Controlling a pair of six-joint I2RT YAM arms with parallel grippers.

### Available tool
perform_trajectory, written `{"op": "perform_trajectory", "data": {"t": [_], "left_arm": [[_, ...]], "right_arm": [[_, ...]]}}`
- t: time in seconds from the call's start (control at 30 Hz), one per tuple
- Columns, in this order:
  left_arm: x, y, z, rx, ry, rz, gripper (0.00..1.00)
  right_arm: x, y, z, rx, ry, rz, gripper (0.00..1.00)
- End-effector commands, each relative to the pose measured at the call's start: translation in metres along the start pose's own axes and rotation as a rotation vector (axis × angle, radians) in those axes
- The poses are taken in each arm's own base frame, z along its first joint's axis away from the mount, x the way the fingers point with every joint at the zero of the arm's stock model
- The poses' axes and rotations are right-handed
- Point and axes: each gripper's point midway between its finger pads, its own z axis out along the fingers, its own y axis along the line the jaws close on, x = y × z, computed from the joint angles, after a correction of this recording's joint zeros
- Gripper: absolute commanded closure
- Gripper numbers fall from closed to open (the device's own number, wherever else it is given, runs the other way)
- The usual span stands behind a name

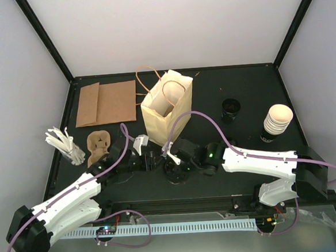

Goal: Pack the takeout coffee

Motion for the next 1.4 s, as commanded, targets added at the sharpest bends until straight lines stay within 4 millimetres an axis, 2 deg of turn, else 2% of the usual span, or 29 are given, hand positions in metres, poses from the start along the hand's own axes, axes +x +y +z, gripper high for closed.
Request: {"op": "perform_trajectory", "data": {"t": [0.0, 0.27, 0.5, 0.7, 0.87, 1.1, 1.37], "left_arm": [[0.006, 0.002, 0.004, 0.011, 0.032, -0.025, 0.4], [0.018, 0.009, 0.006, 0.009, 0.068, -0.048, 0.5], [0.025, 0.001, 0.006, 0.077, 0.093, -0.043, 0.51], [0.02, -0.011, 0.0, 0.133, 0.061, -0.022, 0.5], [0.025, -0.011, 0.002, 0.131, 0.092, -0.021, 0.51], [0.041, 0.005, 0.01, 0.079, 0.17, -0.051, 0.57], [0.057, 0.026, 0.007, -0.01, 0.208, -0.088, 0.6]], "right_arm": [[0.085, 0.005, 0.019, -0.027, 0.323, 0.021, 0.41], [0.083, 0.002, 0.019, -0.01, 0.319, 0.018, 0.41], [0.085, 0.001, 0.021, 0.0, 0.33, 0.018, 0.41], [0.084, 0.001, 0.021, 0.001, 0.329, 0.017, 0.41], [0.083, 0.001, 0.02, 0.001, 0.329, 0.019, 0.41], [0.083, 0.0, 0.019, 0.01, 0.33, 0.021, 0.41], [0.087, -0.002, 0.019, 0.022, 0.348, 0.027, 0.41]]}}
